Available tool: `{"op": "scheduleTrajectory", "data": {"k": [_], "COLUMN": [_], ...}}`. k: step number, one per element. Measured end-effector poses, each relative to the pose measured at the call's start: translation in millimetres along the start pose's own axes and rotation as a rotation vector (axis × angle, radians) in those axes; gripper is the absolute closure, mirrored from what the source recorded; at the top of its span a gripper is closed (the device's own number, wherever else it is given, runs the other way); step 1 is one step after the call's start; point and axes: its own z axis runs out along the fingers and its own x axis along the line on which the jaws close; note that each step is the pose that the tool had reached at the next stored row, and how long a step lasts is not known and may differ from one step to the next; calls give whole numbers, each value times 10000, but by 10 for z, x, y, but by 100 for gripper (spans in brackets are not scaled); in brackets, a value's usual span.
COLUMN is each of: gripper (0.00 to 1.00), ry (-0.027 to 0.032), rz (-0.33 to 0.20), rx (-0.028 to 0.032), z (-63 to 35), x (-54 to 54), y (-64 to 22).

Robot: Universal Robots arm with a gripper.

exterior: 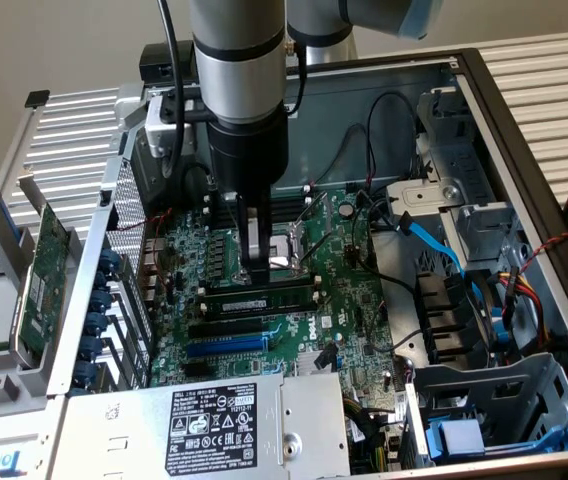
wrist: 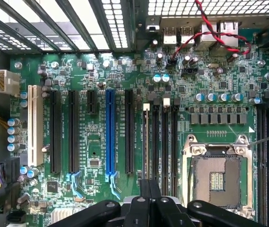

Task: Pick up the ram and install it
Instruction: 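Press down the ram until it locks into place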

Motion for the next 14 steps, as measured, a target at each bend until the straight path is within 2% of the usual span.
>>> {"op": "scheduleTrajectory", "data": {"k": [12,14], "gripper": [90,90], "ry": [-1,-4], "rz": [1,204], "rx": [-1,-5], "z": [-23,-23], "x": [1,1], "y": [0,0]}}
